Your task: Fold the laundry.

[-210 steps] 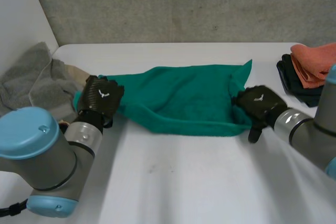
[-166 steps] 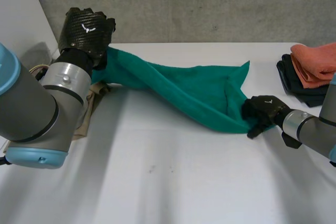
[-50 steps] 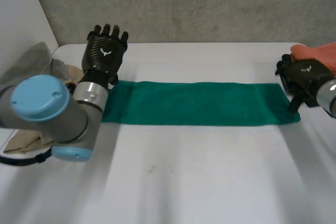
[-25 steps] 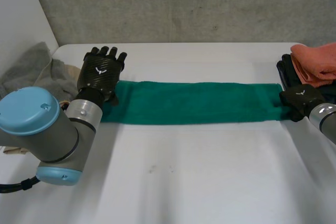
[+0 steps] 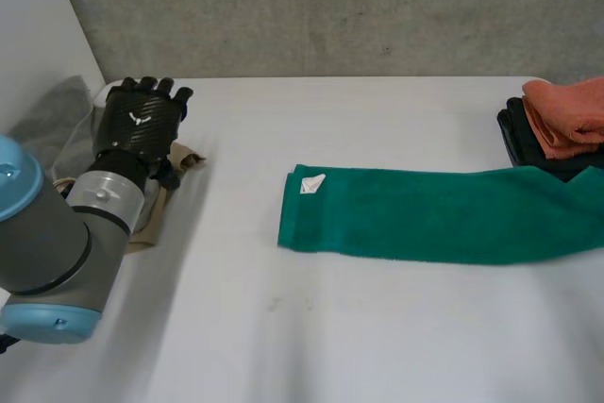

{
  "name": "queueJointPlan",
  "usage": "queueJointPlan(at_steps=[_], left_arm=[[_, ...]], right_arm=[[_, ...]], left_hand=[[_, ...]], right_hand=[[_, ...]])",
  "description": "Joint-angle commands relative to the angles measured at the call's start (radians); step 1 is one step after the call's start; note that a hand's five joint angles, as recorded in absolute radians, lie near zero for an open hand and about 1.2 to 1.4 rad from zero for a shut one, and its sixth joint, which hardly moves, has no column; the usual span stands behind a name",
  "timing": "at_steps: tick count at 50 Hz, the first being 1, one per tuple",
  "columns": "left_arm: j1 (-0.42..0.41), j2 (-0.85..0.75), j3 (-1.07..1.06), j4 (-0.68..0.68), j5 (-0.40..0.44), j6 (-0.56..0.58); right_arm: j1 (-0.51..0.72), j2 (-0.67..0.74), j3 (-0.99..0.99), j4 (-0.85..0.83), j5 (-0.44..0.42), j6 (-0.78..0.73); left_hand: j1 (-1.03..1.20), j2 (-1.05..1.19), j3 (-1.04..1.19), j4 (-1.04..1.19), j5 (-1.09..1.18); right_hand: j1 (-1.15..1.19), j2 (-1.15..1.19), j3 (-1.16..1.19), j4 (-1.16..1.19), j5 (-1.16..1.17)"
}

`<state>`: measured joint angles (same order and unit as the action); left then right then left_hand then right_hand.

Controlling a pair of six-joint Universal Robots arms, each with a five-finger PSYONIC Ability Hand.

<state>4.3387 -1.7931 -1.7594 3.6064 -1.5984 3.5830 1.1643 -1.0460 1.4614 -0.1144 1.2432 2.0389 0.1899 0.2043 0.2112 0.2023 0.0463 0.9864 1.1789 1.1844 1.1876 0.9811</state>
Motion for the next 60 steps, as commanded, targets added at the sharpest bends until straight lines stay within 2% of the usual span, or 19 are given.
queueJointPlan(at_steps=[1,8,12,13,17,22,25,26,27,28,33,35,38,41,45,52,57,58,60], left_arm=[[0.001,0.023,-0.005,-0.018,0.0,-0.006],[-0.002,0.029,-0.003,-0.02,-0.002,-0.029],[-0.005,0.034,-0.003,-0.02,-0.002,-0.035],[-0.007,0.034,-0.003,-0.02,-0.002,-0.036],[-0.013,0.031,-0.003,-0.02,0.0,-0.035],[-0.02,0.021,0.001,-0.02,0.002,-0.035],[-0.037,0.017,0.014,-0.018,0.003,-0.032],[-0.042,0.015,0.015,-0.017,0.003,-0.03],[-0.047,0.011,0.02,-0.017,0.003,-0.027],[-0.057,-0.005,0.034,-0.014,0.005,-0.026],[-0.111,-0.069,0.122,-0.014,-0.002,-0.023],[-0.131,-0.092,0.164,-0.017,-0.002,-0.024],[-0.171,-0.117,0.205,-0.017,-0.005,-0.024],[-0.2,-0.138,0.23,-0.017,-0.006,-0.024],[-0.241,-0.167,0.253,-0.017,-0.008,-0.027],[-0.271,-0.195,0.261,-0.017,-0.011,-0.024],[-0.272,-0.196,0.258,-0.018,-0.011,-0.024],[-0.272,-0.195,0.255,-0.018,-0.009,-0.024],[-0.272,-0.189,0.252,-0.02,-0.009,-0.024]], right_arm=[[0.274,-0.049,-0.061,-0.011,0.002,0.07],[0.615,-0.043,-0.116,-0.083,-0.01,0.096],[0.8,0.038,-0.127,-0.168,-0.05,0.095],[0.861,0.082,-0.136,-0.203,-0.088,0.095],[0.975,0.191,-0.162,-0.248,-0.157,0.093],[1.04,0.319,-0.21,-0.249,-0.172,0.092],[1.045,0.34,-0.213,-0.248,-0.168,0.087],[1.043,0.336,-0.213,-0.248,-0.162,0.089],[1.037,0.322,-0.204,-0.243,-0.156,0.102],[1.035,0.311,-0.197,-0.242,-0.145,0.11],[0.979,0.138,-0.127,-0.24,-0.053,0.323],[0.924,0.036,-0.083,-0.231,-0.03,0.499],[0.862,-0.061,-0.012,-0.18,-0.028,0.706],[0.803,-0.088,0.039,-0.117,-0.033,0.813],[0.703,-0.085,0.111,-0.038,-0.033,0.805],[0.562,-0.014,0.2,-0.014,-0.018,0.583],[0.538,0.03,0.188,-0.013,-0.005,0.503],[0.535,0.035,0.177,-0.013,0.01,0.494],[0.535,0.034,0.166,-0.018,0.028,0.494]], left_hand=[[-0.015,-0.03,-0.037,-0.028,-0.046],[-0.015,-0.03,-0.037,-0.028,-0.046],[-0.015,-0.03,-0.037,-0.028,-0.046],[-0.015,-0.03,-0.037,-0.028,-0.046],[-0.015,-0.03,-0.037,-0.028,-0.046],[-0.015,-0.03,-0.037,-0.028,-0.046],[-0.015,-0.03,-0.037,-0.028,-0.046],[-0.015,-0.03,-0.037,-0.028,-0.046],[-0.015,-0.03,-0.037,-0.028,-0.046],[-0.015,-0.03,-0.037,-0.028,-0.046],[-0.015,-0.029,-0.036,-0.027,-0.046],[-0.015,-0.029,-0.036,-0.027,-0.046],[-0.012,-0.026,-0.033,-0.024,-0.043],[-0.012,-0.026,-0.033,-0.024,-0.043],[-0.012,-0.026,-0.033,-0.024,-0.043],[-0.012,-0.026,-0.033,-0.024,-0.043],[-0.012,-0.026,-0.033,-0.024,-0.043],[-0.012,-0.026,-0.033,-0.024,-0.043],[-0.012,-0.026,-0.033,-0.024,-0.043]], right_hand=[[0.41,0.217,0.212,0.209,0.241],[0.41,0.217,0.212,0.209,0.241],[0.41,0.217,0.212,0.209,0.241],[0.41,0.217,0.212,0.209,0.241],[0.41,0.217,0.212,0.209,0.241],[0.41,0.217,0.212,0.209,0.241],[0.41,0.217,0.212,0.209,0.241],[0.205,0.012,0.007,0.003,0.035],[-0.542,-0.734,-0.74,-0.743,-0.711],[-0.812,-1.004,-1.01,-1.013,-0.981],[-0.812,-1.004,-1.01,-1.013,-0.981],[-0.812,-1.004,-1.01,-1.013,-0.981],[-0.812,-1.004,-1.01,-1.013,-0.981],[-0.812,-1.004,-1.01,-1.013,-0.981],[-0.812,-1.004,-1.01,-1.013,-0.981],[-0.787,-0.98,-0.985,-0.988,-0.956],[-0.348,-0.54,-0.546,-0.549,-0.517],[0.06,-0.132,-0.138,-0.141,-0.109],[0.409,0.216,0.211,0.207,0.239]])
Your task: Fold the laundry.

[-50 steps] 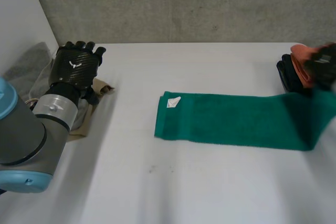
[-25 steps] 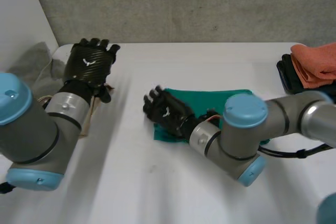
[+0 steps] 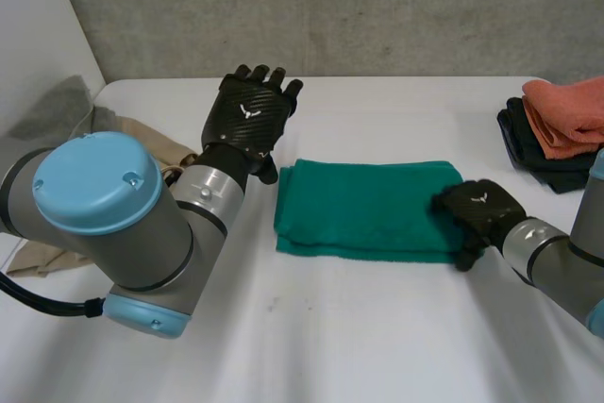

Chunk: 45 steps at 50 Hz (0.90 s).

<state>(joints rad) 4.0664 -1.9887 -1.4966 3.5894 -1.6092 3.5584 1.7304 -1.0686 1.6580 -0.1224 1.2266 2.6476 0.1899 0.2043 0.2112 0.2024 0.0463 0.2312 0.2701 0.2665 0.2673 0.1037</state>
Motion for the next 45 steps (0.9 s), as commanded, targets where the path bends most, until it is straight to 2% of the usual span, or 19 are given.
queueJointPlan(at_steps=[1,3,8,12,13,16,17,21,22,23,24,25,28,29,32,33,37,42,45], left_arm=[[0.002,0.01,-0.014,-0.003,0.002,0.0],[0.002,0.014,-0.022,-0.004,0.002,0.0],[0.005,0.05,-0.036,-0.026,0.002,0.0],[0.009,0.079,-0.043,-0.038,0.002,-0.004],[0.011,0.082,-0.045,-0.04,0.002,-0.004],[0.022,0.097,-0.062,-0.041,0.0,-0.006],[0.031,0.103,-0.071,-0.041,0.0,-0.006],[0.045,0.103,-0.079,-0.041,-0.001,-0.006],[0.046,0.102,-0.079,-0.041,-0.002,-0.006],[0.048,0.102,-0.079,-0.041,-0.002,-0.006],[0.049,0.097,-0.077,-0.04,-0.002,-0.006],[0.051,0.096,-0.071,-0.04,-0.003,-0.006],[0.052,0.09,-0.057,-0.038,-0.003,-0.009],[0.051,0.085,-0.044,-0.035,-0.003,-0.009],[0.048,0.058,-0.002,-0.041,-0.002,-0.015],[0.036,0.026,0.037,-0.049,-0.002,-0.023],[0.013,-0.041,0.137,-0.107,0.005,-0.07],[-0.037,-0.143,0.288,-0.224,0.002,-0.194],[-0.075,-0.217,0.369,-0.311,0.002,-0.246]], right_arm=[[-0.029,0.053,-0.037,-0.014,0.057,-0.115],[-0.022,0.047,-0.061,-0.034,0.105,-0.123],[0.004,0.026,-0.106,-0.088,0.143,-0.176],[0.158,0.022,-0.133,-0.138,0.126,-0.319],[0.234,0.036,-0.142,-0.164,0.104,-0.393],[0.329,0.071,-0.138,-0.197,0.029,-0.501],[0.38,0.096,-0.133,-0.2,-0.051,-0.564],[0.414,0.153,-0.135,-0.195,-0.195,-0.633],[0.416,0.162,-0.141,-0.195,-0.209,-0.629],[0.416,0.167,-0.148,-0.194,-0.208,-0.617],[0.416,0.167,-0.155,-0.195,-0.196,-0.598],[0.419,0.164,-0.17,-0.197,-0.149,-0.547],[0.41,0.157,-0.193,-0.189,-0.043,-0.392],[0.39,0.136,-0.19,-0.191,0.0,-0.235],[0.338,0.046,-0.17,-0.188,-0.015,0.045],[0.305,-0.011,-0.147,-0.189,-0.031,0.196],[0.232,-0.103,-0.132,-0.166,-0.061,0.484],[0.173,-0.076,-0.174,-0.03,-0.065,0.505],[0.175,0.011,-0.266,0.091,-0.053,0.457]], left_hand=[[-0.012,-0.026,-0.033,-0.024,-0.043],[-0.012,-0.026,-0.033,-0.024,-0.043],[-0.012,-0.026,-0.033,-0.024,-0.043],[-0.012,-0.026,-0.033,-0.024,-0.043],[-0.012,-0.026,-0.033,-0.024,-0.043],[-0.012,-0.026,-0.033,-0.024,-0.043],[-0.012,-0.026,-0.033,-0.024,-0.043],[-0.012,-0.026,-0.033,-0.024,-0.043],[-0.012,-0.026,-0.033,-0.024,-0.043],[-0.012,-0.026,-0.033,-0.024,-0.043],[-0.012,-0.026,-0.033,-0.024,-0.043],[-0.012,-0.026,-0.033,-0.024,-0.043],[-0.012,-0.026,-0.033,-0.024,-0.043],[-0.012,-0.026,-0.033,-0.024,-0.043],[0.006,-0.008,-0.015,-0.007,-0.025],[0.012,-0.003,-0.009,-0.001,-0.019],[0.032,0.018,0.011,0.02,0.002],[0.047,0.033,0.026,0.035,0.016],[0.05,0.036,0.029,0.038,0.019]], right_hand=[[1.165,1.126,1.13,1.129,1.118],[1.165,1.126,1.13,1.129,1.118],[1.165,1.126,1.13,1.129,1.118],[1.165,1.126,1.13,1.129,1.118],[1.165,1.126,1.13,1.129,1.118],[1.165,1.126,1.13,1.129,1.118],[1.165,1.126,1.13,1.129,1.118],[1.165,1.126,1.13,1.129,1.118],[1.165,1.126,1.13,1.129,1.118],[0.82,0.781,0.785,0.784,0.773],[0.445,0.406,0.409,0.409,0.398],[-0.057,-0.096,-0.092,-0.093,-0.104],[-0.057,-0.096,-0.092,-0.093,-0.104],[-0.057,-0.096,-0.092,-0.093,-0.104],[-0.057,-0.096,-0.092,-0.093,-0.104],[-0.057,-0.096,-0.092,-0.093,-0.104],[-0.057,-0.096,-0.092,-0.093,-0.104],[-0.057,-0.096,-0.092,-0.093,-0.104],[-0.057,-0.096,-0.092,-0.093,-0.104]])
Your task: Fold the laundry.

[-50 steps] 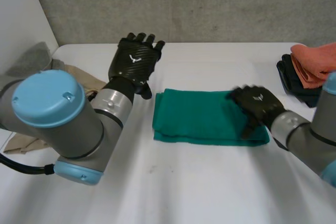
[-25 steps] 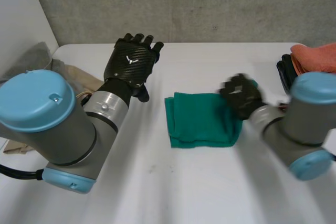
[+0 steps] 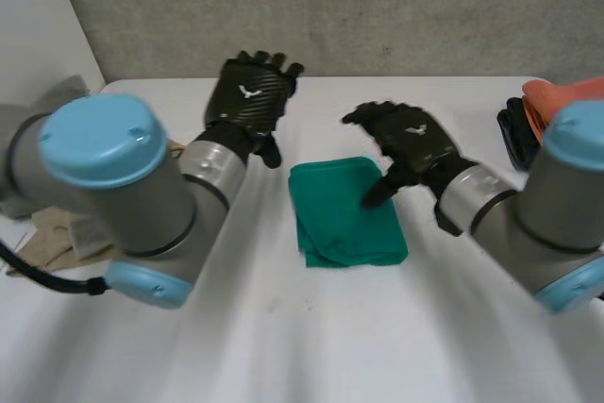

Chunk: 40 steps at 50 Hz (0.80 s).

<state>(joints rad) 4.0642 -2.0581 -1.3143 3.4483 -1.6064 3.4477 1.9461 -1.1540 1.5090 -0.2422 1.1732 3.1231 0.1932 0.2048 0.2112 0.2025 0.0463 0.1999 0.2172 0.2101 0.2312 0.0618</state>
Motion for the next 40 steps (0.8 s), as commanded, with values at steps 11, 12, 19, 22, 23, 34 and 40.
queueJointPlan(at_steps=[11,12,19,22,23,34,40], left_arm=[[-0.123,-0.35,0.293,-0.297,-0.162,-0.121],[-0.123,-0.358,0.293,-0.302,-0.162,-0.108],[-0.119,-0.401,0.29,-0.34,-0.168,0.039],[-0.116,-0.389,0.279,-0.342,-0.167,0.053],[-0.116,-0.376,0.276,-0.342,-0.164,0.051],[-0.111,-0.13,0.213,-0.278,-0.094,0.038],[-0.076,-0.031,0.141,-0.251,0.129,0.034]], right_arm=[[-0.036,0.381,-0.403,0.412,0.036,-0.107],[-0.036,0.39,-0.409,0.412,0.037,-0.11],[-0.018,0.453,-0.449,0.412,0.098,-0.17],[-0.006,0.439,-0.443,0.416,0.12,-0.241],[0.011,0.41,-0.428,0.414,0.126,-0.271],[0.042,0.082,-0.051,0.123,0.138,-0.313],[0.1,0.062,0.112,-0.026,0.134,-0.362]], left_hand=[[0.085,0.073,0.067,0.076,0.057],[0.085,0.073,0.067,0.076,0.057],[0.061,0.05,0.043,0.052,0.034],[0.056,0.044,0.037,0.046,0.028],[0.053,0.041,0.035,0.043,0.025],[0.014,0.003,-0.004,0.005,-0.013],[0.017,0.006,-0.001,0.008,-0.01]], right_hand=[[-0.025,-0.043,-0.036,-0.057,-0.062],[-0.025,-0.043,-0.036,-0.057,-0.062],[-0.025,-0.043,-0.036,-0.057,-0.062],[-0.025,-0.043,-0.036,-0.057,-0.062],[-0.025,-0.043,-0.036,-0.057,-0.062],[-0.025,-0.043,-0.036,-0.057,-0.062],[-0.025,-0.043,-0.036,-0.057,-0.062]])
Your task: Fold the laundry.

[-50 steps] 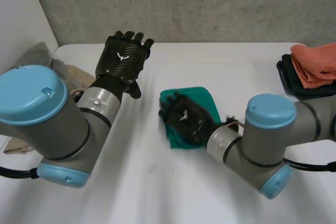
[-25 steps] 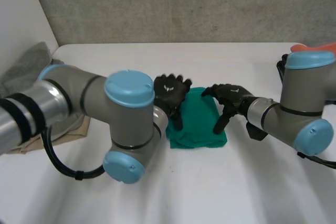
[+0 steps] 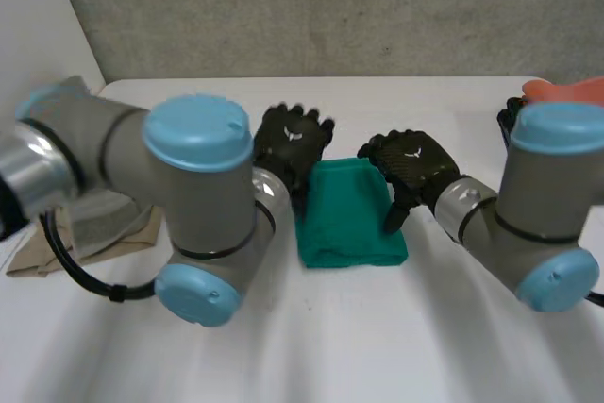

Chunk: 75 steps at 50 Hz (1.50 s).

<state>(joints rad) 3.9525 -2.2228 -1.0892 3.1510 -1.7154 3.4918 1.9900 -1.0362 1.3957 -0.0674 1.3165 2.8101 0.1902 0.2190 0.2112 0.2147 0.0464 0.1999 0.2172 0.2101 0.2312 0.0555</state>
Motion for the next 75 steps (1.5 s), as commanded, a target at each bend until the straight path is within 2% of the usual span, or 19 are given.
queueJointPlan(at_steps=[1,4,5,8,13,34,37,39,42,49,60,64,70,75], left_arm=[[0.049,0.159,-0.106,0.043,0.328,-0.01],[0.065,0.189,-0.13,0.04,0.46,-0.017],[0.073,0.205,-0.142,0.035,0.535,-0.033],[0.08,0.219,-0.149,0.023,0.583,-0.086],[0.096,0.229,-0.15,0.02,0.585,-0.143],[0.096,0.238,-0.15,0.02,0.585,-0.149],[0.097,0.238,-0.15,0.021,0.585,-0.149],[0.097,0.238,-0.15,0.021,0.585,-0.149],[0.097,0.241,-0.15,0.021,0.585,-0.149],[0.125,0.25,-0.15,0.021,0.58,-0.148],[0.189,0.296,-0.155,0.02,0.58,-0.152],[0.194,0.314,-0.155,0.021,0.58,-0.158],[0.192,0.319,-0.155,0.021,0.58,-0.162],[0.189,0.319,-0.156,0.021,0.58,-0.163]], right_arm=[[0.067,-0.05,0.249,-0.227,-0.01,-0.069],[0.078,-0.003,0.264,-0.264,-0.017,-0.099],[0.078,0.013,0.263,-0.27,-0.02,-0.107],[0.076,0.065,0.247,-0.29,-0.026,-0.139],[0.076,0.137,0.183,-0.305,-0.016,-0.167],[0.075,0.242,-0.007,-0.298,-0.016,-0.147],[0.075,0.257,-0.027,-0.298,-0.016,-0.147],[0.075,0.274,-0.055,-0.296,-0.016,-0.147],[0.073,0.289,-0.086,-0.288,-0.011,-0.147],[0.052,0.292,-0.193,-0.272,-0.005,-0.15],[-0.155,0.283,-0.489,-0.29,-0.091,-0.14],[-0.258,0.307,-0.645,-0.299,-0.106,-0.064],[-0.397,0.408,-0.924,-0.305,-0.117,0.046],[-0.507,0.49,-1.006,-0.308,-0.167,0.051]], left_hand=[[0.02,-0.008,-0.001,-0.004,-0.01],[0.029,0.0,0.008,0.005,-0.002],[0.032,0.003,0.011,0.008,0.001],[0.038,0.009,0.017,0.013,0.007],[0.038,0.009,0.017,0.014,0.007],[0.041,0.012,0.02,0.016,0.01],[0.041,0.012,0.02,0.016,0.01],[0.041,0.012,0.02,0.016,0.01],[0.041,0.012,0.02,0.016,0.01],[0.044,0.015,0.023,0.019,0.013],[0.044,0.015,0.023,0.019,0.013],[0.044,0.015,0.023,0.019,0.013],[0.044,0.015,0.023,0.019,0.013],[0.044,0.015,0.023,0.019,0.013]], right_hand=[[-0.025,-0.043,-0.036,-0.057,-0.056],[-0.025,-0.043,-0.036,-0.057,-0.056],[-0.025,-0.043,-0.036,-0.057,-0.056],[-0.025,-0.043,-0.036,-0.057,-0.056],[-0.025,-0.043,-0.036,-0.057,-0.056],[0.252,0.235,0.242,0.221,0.222],[0.591,0.574,0.581,0.56,0.561],[0.911,0.893,0.901,0.879,0.881],[1.147,1.129,1.136,1.115,1.116],[1.196,1.179,1.186,1.165,1.166],[1.196,1.179,1.186,1.165,1.166],[1.196,1.179,1.186,1.165,1.166],[1.196,1.179,1.186,1.165,1.166],[1.196,1.179,1.186,1.165,1.166]])
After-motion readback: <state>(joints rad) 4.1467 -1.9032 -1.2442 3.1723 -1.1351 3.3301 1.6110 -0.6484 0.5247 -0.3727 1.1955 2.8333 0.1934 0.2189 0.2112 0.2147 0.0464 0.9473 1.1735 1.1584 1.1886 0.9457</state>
